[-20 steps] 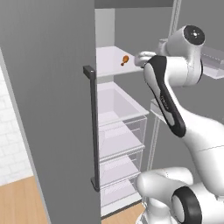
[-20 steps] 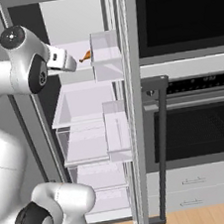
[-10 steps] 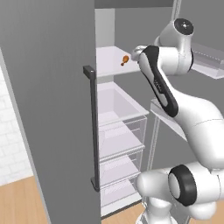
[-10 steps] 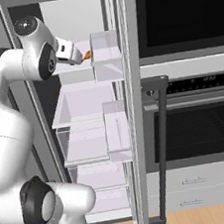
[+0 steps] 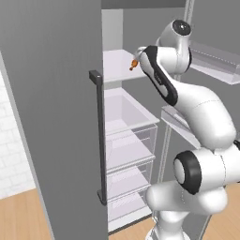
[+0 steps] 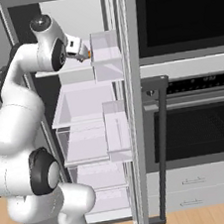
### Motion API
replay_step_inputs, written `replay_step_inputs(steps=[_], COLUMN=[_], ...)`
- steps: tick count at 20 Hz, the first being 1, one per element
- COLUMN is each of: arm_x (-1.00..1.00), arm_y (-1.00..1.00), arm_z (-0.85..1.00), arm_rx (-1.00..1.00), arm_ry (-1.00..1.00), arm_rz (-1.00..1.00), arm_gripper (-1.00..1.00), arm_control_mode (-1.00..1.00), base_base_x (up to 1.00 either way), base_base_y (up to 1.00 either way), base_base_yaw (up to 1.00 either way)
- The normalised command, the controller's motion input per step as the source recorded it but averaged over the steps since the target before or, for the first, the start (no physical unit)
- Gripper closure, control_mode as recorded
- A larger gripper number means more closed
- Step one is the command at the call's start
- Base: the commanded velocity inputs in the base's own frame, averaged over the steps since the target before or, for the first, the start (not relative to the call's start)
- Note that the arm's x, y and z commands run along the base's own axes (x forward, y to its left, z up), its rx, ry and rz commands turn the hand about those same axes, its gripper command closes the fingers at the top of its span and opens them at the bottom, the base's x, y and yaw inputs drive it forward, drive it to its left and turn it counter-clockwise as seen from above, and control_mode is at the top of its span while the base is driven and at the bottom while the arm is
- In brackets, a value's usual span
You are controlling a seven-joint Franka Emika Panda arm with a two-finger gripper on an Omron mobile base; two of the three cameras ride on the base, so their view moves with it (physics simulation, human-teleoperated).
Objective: Place one lime and one chicken drumstick in each tupperware on the nearby counter, to pack two identical lunches.
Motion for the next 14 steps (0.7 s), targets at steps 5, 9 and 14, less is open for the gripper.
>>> replay_step_inputs(steps=[5,9,14], arm_x=[0.6,0.36,0.24], arm_y=[0.0,0.0,0.0], arm_z=[-0.12,-0.03,-0.13], arm_rx=[0.0,0.0,0.0], arm_ry=[0.03,0.03,0.06], arm_rz=[0.0,0.0,0.0], arm_gripper=[-1.0,-1.0,-1.0], arm_control_mode=[-1.0,-1.0,-1.0], base_base_x=[0.0,0.0,0.0], base_base_y=[0.0,0.0,0.0], base_base_yaw=[0.0,0.0,0.0])
